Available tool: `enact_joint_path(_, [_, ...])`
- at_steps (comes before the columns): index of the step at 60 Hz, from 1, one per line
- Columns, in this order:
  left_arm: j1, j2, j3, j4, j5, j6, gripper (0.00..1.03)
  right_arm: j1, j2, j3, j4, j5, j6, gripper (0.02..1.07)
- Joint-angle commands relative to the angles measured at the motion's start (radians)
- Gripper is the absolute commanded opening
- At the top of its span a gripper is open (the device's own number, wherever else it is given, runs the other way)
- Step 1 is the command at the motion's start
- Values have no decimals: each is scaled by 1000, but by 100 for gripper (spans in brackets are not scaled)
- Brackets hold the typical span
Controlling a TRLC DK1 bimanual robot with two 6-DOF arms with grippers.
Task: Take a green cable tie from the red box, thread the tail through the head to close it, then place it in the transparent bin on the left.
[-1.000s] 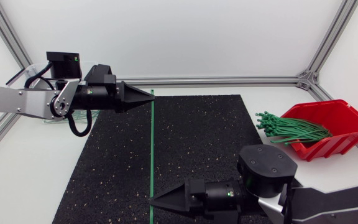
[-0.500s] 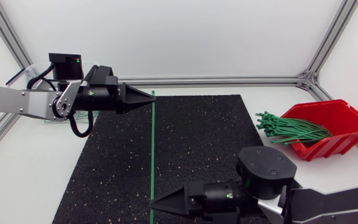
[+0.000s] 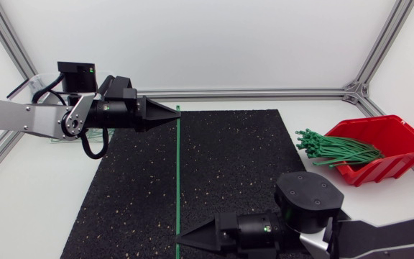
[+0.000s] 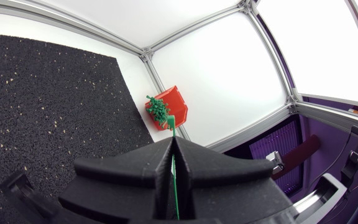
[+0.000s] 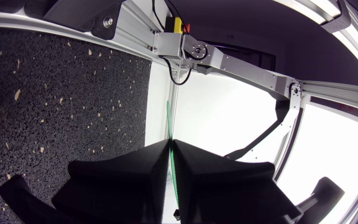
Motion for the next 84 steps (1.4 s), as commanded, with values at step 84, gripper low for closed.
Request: enact_joint_path(84, [-53, -106, -119, 73, -8, 38, 4, -99, -196, 333, -766, -119, 1377, 8])
